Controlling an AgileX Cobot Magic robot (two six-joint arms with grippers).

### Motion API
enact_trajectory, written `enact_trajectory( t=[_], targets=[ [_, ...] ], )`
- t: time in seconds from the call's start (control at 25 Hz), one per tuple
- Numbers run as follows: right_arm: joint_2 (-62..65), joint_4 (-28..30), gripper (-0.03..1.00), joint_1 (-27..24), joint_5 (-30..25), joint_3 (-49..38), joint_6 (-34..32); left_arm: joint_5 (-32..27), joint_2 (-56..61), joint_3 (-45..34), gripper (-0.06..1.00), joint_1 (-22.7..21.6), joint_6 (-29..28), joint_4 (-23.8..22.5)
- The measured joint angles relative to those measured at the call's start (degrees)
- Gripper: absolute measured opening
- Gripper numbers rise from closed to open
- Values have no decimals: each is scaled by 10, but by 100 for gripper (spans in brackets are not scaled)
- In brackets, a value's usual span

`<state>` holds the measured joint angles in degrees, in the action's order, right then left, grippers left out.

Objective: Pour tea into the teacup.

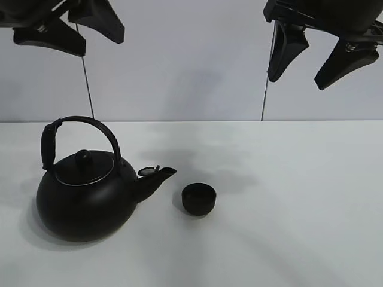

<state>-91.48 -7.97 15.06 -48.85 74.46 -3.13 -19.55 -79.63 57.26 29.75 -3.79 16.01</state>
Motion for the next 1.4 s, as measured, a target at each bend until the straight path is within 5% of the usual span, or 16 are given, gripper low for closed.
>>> enact_trajectory(
  t=[0.52,0.92,1.4],
  targets=[
    [0,0,49,0,-12,0,0,-250,-165,204,43,-3,-76,26],
    [0,0,49,0,-12,0,0,-287,-166,229,47,-50,-81,67],
    [0,0,49,0,-12,0,0,-289,-166,229,47,-52,-81,74]
  ],
)
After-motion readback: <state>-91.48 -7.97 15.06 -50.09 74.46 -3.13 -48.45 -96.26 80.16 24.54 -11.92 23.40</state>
